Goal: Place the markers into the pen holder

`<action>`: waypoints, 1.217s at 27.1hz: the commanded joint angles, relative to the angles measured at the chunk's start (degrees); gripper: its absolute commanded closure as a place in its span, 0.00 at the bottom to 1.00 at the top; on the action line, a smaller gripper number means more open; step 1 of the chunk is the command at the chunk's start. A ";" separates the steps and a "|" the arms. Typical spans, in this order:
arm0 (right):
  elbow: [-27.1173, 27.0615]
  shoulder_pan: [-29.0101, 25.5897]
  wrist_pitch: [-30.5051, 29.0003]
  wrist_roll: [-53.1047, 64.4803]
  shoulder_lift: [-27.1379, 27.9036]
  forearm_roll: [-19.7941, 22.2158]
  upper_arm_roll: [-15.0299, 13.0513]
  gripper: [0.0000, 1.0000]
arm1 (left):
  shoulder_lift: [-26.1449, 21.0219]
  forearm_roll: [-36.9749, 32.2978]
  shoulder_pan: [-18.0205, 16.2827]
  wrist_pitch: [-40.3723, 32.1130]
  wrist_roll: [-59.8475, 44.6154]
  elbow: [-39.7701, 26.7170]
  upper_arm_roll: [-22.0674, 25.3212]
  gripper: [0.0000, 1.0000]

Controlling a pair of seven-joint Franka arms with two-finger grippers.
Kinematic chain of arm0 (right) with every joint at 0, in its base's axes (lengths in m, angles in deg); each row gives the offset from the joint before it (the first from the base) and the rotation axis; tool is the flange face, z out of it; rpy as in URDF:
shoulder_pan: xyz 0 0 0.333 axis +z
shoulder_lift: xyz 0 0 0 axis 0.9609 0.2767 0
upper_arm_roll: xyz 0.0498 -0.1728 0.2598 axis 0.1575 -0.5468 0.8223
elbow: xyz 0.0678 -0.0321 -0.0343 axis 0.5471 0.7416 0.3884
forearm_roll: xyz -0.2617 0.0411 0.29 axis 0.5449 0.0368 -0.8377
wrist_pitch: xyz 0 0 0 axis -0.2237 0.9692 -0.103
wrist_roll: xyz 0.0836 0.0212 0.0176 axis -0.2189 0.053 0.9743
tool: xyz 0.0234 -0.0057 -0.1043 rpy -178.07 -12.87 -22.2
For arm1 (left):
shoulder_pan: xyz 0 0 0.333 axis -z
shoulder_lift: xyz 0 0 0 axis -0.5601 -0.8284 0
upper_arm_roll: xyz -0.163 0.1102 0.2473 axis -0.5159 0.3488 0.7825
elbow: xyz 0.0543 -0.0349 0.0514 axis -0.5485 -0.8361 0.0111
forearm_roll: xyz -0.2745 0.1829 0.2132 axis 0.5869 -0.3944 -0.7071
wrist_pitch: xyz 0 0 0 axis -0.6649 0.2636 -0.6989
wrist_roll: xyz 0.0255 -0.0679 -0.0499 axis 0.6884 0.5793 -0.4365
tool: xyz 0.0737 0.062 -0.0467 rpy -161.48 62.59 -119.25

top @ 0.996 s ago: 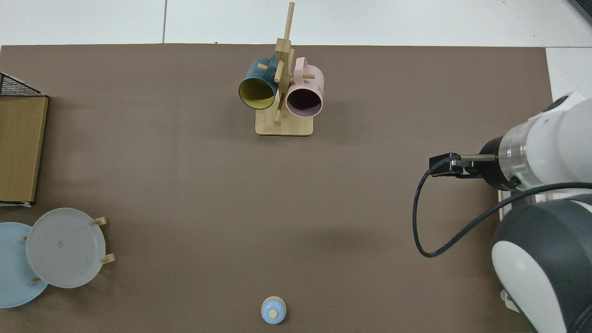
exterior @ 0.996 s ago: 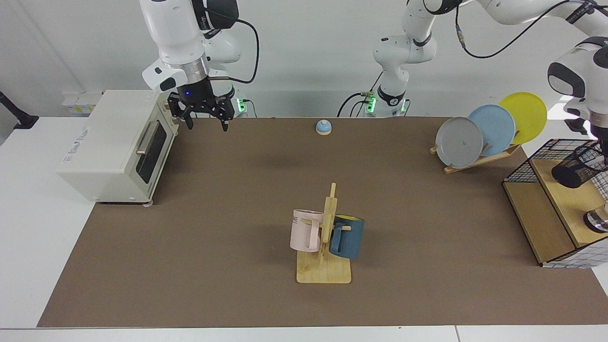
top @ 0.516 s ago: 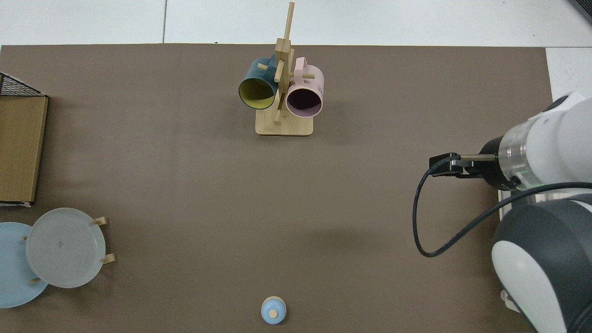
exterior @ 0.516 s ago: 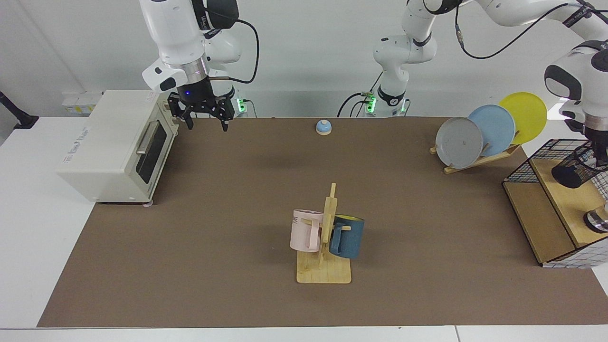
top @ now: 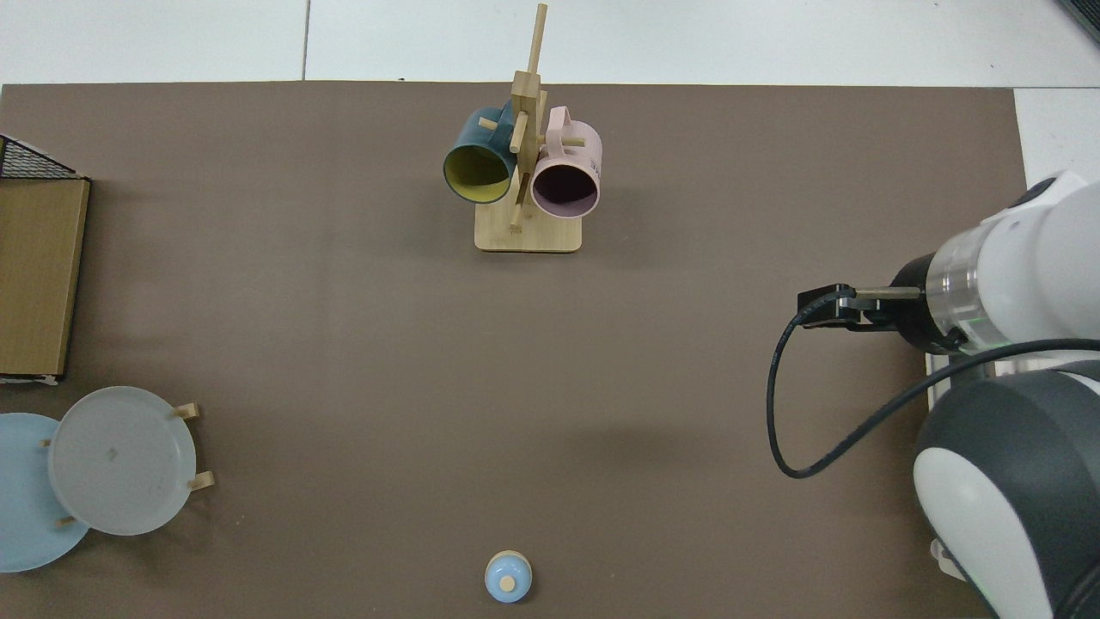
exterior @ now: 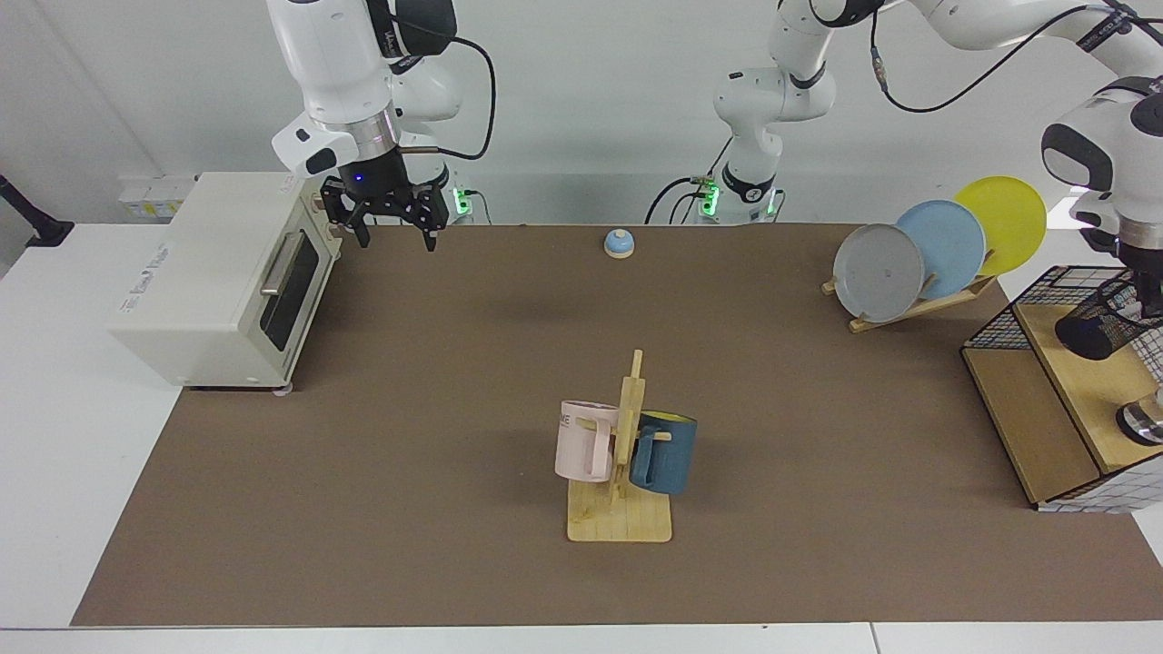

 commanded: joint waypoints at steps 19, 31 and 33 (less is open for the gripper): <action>0.00 -0.87 0.45 0.68 -0.36 -1.04 0.43 0.01 | 1.70 0.38 1.39 1.34 -0.38 -1.94 1.15 0.75; 0.00 -0.87 0.45 0.68 -0.36 -1.04 0.43 0.01 | 1.08 0.38 1.30 0.37 0.32 2.45 0.88 0.73; 0.00 -0.87 0.45 0.68 -0.36 -1.04 0.43 0.01 | 1.08 0.29 1.30 0.11 0.41 3.15 0.80 0.73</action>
